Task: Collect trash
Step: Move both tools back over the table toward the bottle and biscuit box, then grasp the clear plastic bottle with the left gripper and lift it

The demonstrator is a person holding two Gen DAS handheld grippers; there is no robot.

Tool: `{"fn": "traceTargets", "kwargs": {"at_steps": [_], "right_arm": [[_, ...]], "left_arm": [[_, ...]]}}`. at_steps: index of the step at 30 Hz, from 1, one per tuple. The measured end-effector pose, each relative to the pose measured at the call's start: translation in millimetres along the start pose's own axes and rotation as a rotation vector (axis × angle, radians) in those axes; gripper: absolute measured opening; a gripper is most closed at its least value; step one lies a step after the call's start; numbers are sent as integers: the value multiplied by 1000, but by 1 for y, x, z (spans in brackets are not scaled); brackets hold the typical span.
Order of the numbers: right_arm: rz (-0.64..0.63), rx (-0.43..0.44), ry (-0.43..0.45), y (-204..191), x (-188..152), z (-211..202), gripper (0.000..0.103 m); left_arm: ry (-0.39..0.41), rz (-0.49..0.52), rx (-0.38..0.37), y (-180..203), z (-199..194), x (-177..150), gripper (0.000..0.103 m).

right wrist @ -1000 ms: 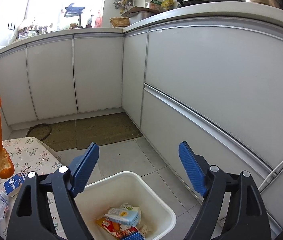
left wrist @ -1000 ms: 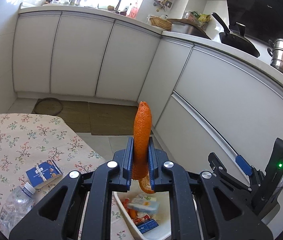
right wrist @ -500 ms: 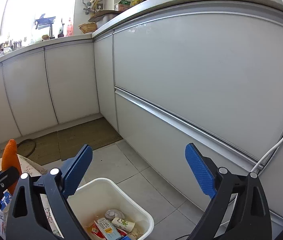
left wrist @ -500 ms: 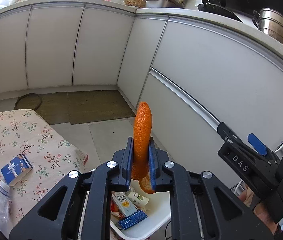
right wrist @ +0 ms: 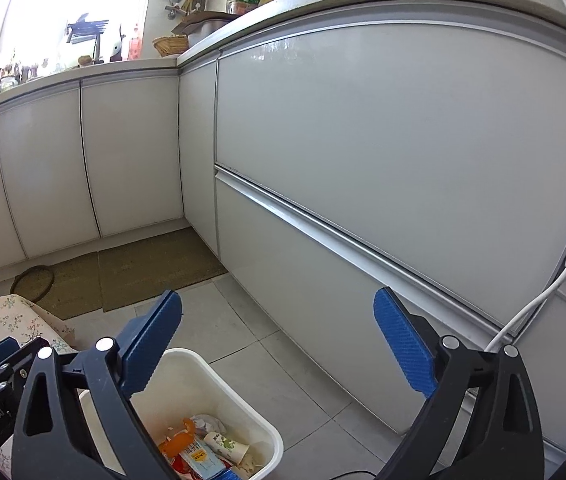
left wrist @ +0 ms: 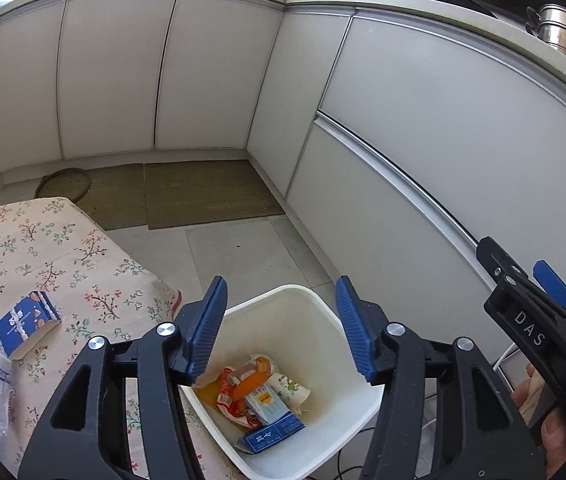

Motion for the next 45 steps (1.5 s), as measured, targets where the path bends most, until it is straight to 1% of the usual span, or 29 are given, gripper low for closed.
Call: {"fn": "traceTargets", "kwargs": {"at_steps": [4, 6, 9, 12, 16, 18, 21, 24, 27, 30, 31, 34, 37, 39, 41, 43, 44, 45], "right_arm": [[-14, 7, 2, -9, 2, -2, 96], [-30, 7, 1, -15, 0, -3, 96], [-61, 10, -6, -25, -1, -3, 96], [-91, 38, -25, -40, -5, -4, 96], [-152, 84, -26, -71, -12, -14, 96], [-177, 102, -20, -86, -15, -20, 96], [-202, 137, -24, -108, -18, -27, 96], [-235, 177, -36, -132, -23, -32, 96], [-277, 217, -52, -158, -31, -39, 96], [-316, 256, -54, -183, -39, -48, 96], [-330, 269, -53, -192, -42, -51, 96], [-362, 298, -55, -210, -49, -58, 96], [-398, 325, -73, -228, -56, -61, 96], [-421, 337, -90, -238, -62, -61, 96], [-446, 347, -111, -247, -68, -59, 96], [-460, 356, -128, -253, -72, -59, 96], [-464, 363, -139, -257, -74, -58, 96], [-467, 369, -152, -259, -76, -57, 96]], "left_arm": [[17, 1, 66, -3, -8, 2, 69], [29, 0, 97, -6, -13, 3, 76], [35, 3, 140, -14, -22, 3, 80], [26, -5, 183, -29, -29, 1, 85], [-7, -30, 239, -55, -37, -3, 87], [-16, -43, 280, -71, -42, -4, 87], [-39, -72, 313, -94, -51, -6, 87], [-68, -70, 362, -114, -57, -10, 89], [-126, -63, 406, -139, -62, -18, 90], [-204, -77, 456, -169, -62, -29, 90], [-242, -83, 465, -180, -61, -34, 90], [-324, -105, 489, -213, -61, -48, 90], [-417, -122, 504, -247, -58, -65, 90], [-519, -155, 502, -274, -52, -79, 90], [-586, -187, 484, -294, -46, -90, 90], [-627, -199, 468, -310, -42, -99, 90], [-642, -202, 445, -313, -39, -102, 92], [-654, -213, 399, -317, -35, -104, 92]]}}
Point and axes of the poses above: each gripper's, at about its wrist camera, not at the fingertips, and z roughly the way its jaws point, y to its right, x to its top, the point moved 1 cm from there along z, roughly the way its jaws point, and after that the axes turned 2 degrees about z, right-handed, at the moved point
